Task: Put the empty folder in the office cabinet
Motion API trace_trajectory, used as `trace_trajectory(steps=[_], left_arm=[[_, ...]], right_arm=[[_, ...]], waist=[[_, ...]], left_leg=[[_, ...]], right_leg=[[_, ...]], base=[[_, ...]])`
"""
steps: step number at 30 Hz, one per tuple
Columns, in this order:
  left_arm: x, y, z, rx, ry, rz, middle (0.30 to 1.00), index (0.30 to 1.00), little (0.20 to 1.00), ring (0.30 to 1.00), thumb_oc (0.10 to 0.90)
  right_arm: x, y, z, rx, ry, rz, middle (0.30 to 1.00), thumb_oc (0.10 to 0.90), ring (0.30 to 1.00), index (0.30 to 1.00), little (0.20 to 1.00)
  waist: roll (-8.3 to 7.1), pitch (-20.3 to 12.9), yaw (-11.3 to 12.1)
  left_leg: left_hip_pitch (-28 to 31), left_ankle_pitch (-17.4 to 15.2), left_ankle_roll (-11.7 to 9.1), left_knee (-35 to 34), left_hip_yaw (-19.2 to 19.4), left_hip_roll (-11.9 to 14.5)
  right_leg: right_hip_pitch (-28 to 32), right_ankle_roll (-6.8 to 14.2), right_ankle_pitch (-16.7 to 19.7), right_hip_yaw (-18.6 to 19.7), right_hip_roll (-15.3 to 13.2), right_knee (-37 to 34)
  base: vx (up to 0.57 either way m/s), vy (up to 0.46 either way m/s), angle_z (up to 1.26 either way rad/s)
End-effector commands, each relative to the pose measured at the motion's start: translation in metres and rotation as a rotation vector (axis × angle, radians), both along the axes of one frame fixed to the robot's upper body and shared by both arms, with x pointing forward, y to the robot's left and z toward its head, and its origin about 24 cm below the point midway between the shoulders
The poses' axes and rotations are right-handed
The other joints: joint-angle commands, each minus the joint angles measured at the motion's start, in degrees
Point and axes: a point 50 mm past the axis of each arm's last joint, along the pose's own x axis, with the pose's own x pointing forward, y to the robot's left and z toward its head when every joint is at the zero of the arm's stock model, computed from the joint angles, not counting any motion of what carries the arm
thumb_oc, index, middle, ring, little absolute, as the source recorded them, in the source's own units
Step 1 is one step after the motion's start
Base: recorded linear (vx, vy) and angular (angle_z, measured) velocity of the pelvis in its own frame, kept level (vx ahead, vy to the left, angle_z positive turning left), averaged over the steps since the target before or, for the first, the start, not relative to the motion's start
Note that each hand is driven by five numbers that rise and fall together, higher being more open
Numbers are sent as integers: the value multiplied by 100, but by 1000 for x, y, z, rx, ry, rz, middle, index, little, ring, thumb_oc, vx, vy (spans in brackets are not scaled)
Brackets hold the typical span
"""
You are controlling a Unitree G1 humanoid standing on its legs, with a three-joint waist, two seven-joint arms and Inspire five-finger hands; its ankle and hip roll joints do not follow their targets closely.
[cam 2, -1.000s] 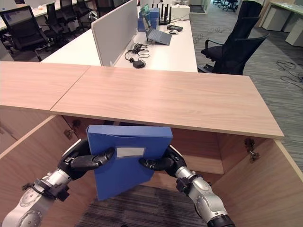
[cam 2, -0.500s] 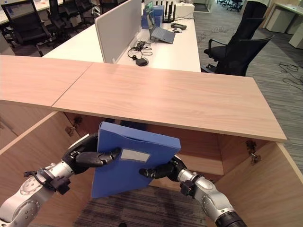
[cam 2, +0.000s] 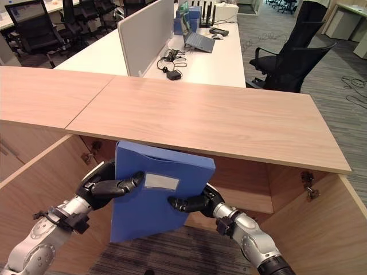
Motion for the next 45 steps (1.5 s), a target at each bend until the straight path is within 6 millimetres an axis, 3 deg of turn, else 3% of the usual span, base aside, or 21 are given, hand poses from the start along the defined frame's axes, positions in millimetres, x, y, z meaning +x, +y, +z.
trace_trajectory(steps=[1,8,10,11,13,19,21,22,23,24,25,26,28,29,30,31,34,35,38,43,45], left_arm=[[-1,-61,65,-402,-345,-262,300,300,300,300,400],[-1,-52,54,-403,-314,-183,300,300,300,300,400],[-2,-48,49,-388,-301,-156,446,446,446,446,497],[-2,-43,45,-367,-293,-132,900,900,900,900,800],[-3,-24,36,-236,-297,-38,900,900,900,900,800],[-4,12,5,-101,-212,160,900,900,900,900,800],[-7,27,0,38,-209,184,900,900,900,900,800],[-8,41,-2,232,-224,194,900,900,900,900,800],[-8,41,-2,234,-225,193,900,900,900,900,800],[-13,56,-16,373,-158,211,900,900,900,900,800],[-13,56,-16,373,-158,210,900,900,900,900,800],[-21,66,-39,469,-52,222,900,900,900,900,800],[-22,68,-42,495,-37,217,900,900,900,900,800],[-35,78,-65,571,74,232,900,900,900,900,800],[-34,78,-65,571,74,232,900,900,900,900,800],[-45,83,-84,577,167,250,900,900,900,900,800],[-61,85,-109,534,296,284,900,900,900,900,800],[-61,85,-109,534,296,284,900,900,900,900,800],[-83,83,-146,493,483,353,900,900,900,900,800],[-97,74,-172,484,609,389,900,900,900,900,800],[-104,68,-183,475,667,389,900,900,900,900,800]], right_arm=[[17,82,96,483,-335,197,300,400,300,300,300],[18,75,93,475,-332,150,300,400,300,300,300],[18,74,88,463,-314,145,300,400,300,300,300],[17,71,85,442,-305,142,300,400,300,300,300],[16,56,68,353,-265,109,300,400,300,300,300],[9,22,33,126,-176,50,300,400,300,300,300],[5,8,23,85,-139,24,300,400,300,300,300],[0,0,14,81,-108,-5,300,400,300,300,300],[0,0,14,81,-108,-6,300,400,300,300,300],[-5,-10,6,44,-83,-28,300,400,300,300,300],[-5,-10,6,44,-83,-28,300,400,300,300,300],[-10,-18,-6,41,-35,-75,300,400,300,300,300],[-11,-19,-8,41,-28,-85,300,400,300,300,300],[-16,-24,-18,42,12,-135,300,400,300,300,300],[-17,-24,-18,42,12,-135,300,400,300,300,300],[-22,-26,-25,75,50,-178,300,400,300,300,300],[-30,-28,-40,133,122,-268,300,400,300,300,300],[-30,-28,-40,133,122,-268,300,400,300,300,300],[-42,-30,-69,263,262,-502,300,400,300,300,300],[-45,-40,-81,355,315,-757,300,400,300,300,300],[-35,-46,-79,419,309,-873,300,400,300,300,300]], waist=[[-2,-246,-101],[-7,-243,-74],[-16,-245,-59],[-20,-250,-46],[-42,-248,-2],[-94,-238,94],[-106,-229,119],[-121,-240,141],[-124,-243,143],[-124,-235,165],[-125,-239,165],[-119,-210,190],[-126,-220,186],[-121,-202,191],[-122,-207,192],[-110,-194,183],[-93,-168,180],[-93,-169,180],[-43,-113,167],[9,-73,145],[45,-40,165]], left_leg=[[190,-606,113,-39,-205,-116],[174,-603,110,-39,-221,-127],[169,-602,110,-39,-232,-125],[164,-599,109,-39,-240,-125],[154,-588,100,-39,-258,-124],[112,-570,75,-39,-312,-123],[87,-558,61,-39,-342,-119],[65,-552,48,-39,-342,-124],[63,-552,48,-39,-343,-125],[45,-548,39,-39,-343,-123],[43,-548,39,-39,-344,-123],[60,-558,30,-39,-335,-112],[26,-538,35,-39,-350,-125],[2,-530,36,-39,-358,-133],[-2,-530,36,-39,-359,-133],[-25,-522,36,-39,-362,-142],[-76,-504,42,-39,-394,-150],[-76,-504,42,-39,-394,-150],[-117,-494,36,-39,-429,-151],[-235,-451,41,-39,-532,-183],[-289,-435,39,-39,-572,-194]], right_leg=[[494,315,-777,-57,-105,47],[504,310,-785,-91,-107,47],[507,307,-784,-98,-106,47],[506,307,-783,-108,-107,47],[512,308,-781,-138,-108,47],[515,304,-788,-245,-109,47],[510,313,-784,-278,-109,47],[502,324,-780,-298,-117,47],[500,325,-781,-298,-117,47],[483,336,-778,-315,-119,47],[482,336,-779,-315,-119,47],[502,344,-781,-330,-111,47],[471,351,-765,-345,-122,47],[458,362,-764,-368,-123,47],[456,362,-765,-370,-123,47],[437,369,-762,-378,-127,47],[411,371,-757,-409,-131,47],[411,371,-756,-409,-131,47],[398,370,-766,-450,-125,47],[342,372,-777,-548,-134,47],[315,369,-788,-580,-126,47]], base=[[0,0,0],[0,0,0],[0,0,0],[0,0,0],[5,7,4],[4,-5,7],[3,-1,12],[4,6,5],[12,13,5],[7,7,4],[0,0,0],[0,0,0],[0,0,0],[4,2,5],[10,13,3],[8,11,3],[0,0,0],[0,0,0],[2,5,9],[2,5,10],[-6,3,21]])
